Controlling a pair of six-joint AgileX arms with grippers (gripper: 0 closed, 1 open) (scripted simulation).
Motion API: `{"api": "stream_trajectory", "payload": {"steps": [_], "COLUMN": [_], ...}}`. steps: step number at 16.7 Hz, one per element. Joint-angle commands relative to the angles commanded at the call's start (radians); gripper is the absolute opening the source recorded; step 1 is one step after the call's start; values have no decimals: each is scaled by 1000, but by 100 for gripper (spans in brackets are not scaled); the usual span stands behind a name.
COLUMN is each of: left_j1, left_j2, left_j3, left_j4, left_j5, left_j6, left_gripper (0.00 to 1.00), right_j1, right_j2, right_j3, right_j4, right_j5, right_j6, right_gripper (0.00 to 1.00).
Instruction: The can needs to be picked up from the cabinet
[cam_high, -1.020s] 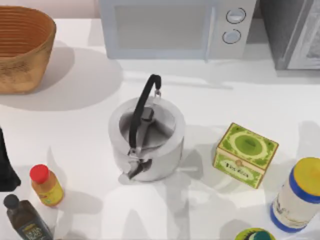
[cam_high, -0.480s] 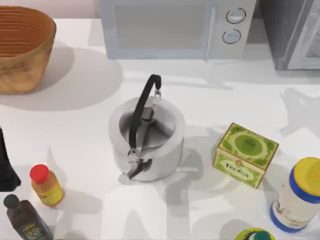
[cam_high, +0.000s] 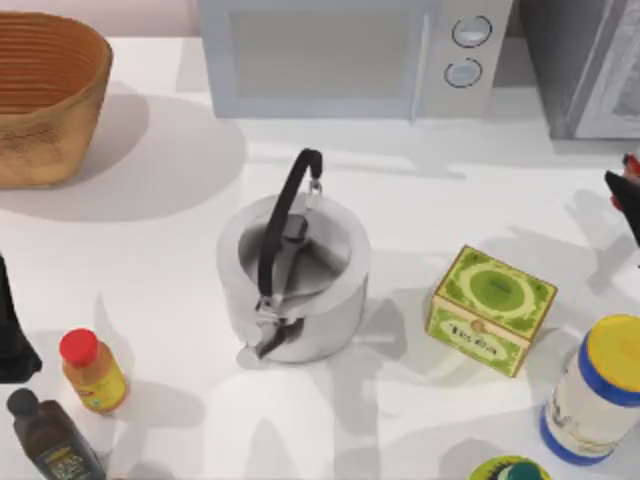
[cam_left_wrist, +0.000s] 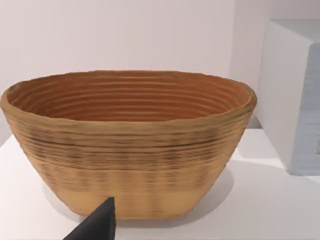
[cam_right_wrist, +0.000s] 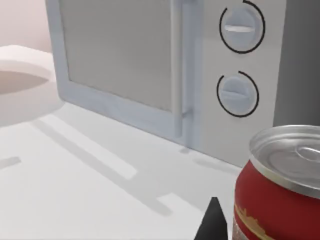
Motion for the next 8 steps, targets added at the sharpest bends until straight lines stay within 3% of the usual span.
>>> {"api": "stream_trajectory", "payload": {"steps": [8], "left_j1": [0], "left_j2": [0], "left_j3": [0], "left_j4": [0], "left_j5": [0], "left_j6": [0], "left_gripper": [100], "right_j1": [-13], "right_j2": [113], "right_j3": [38], "right_j4": [91], "right_j5": [-52], "right_j6": [0], "right_gripper": [0]}}
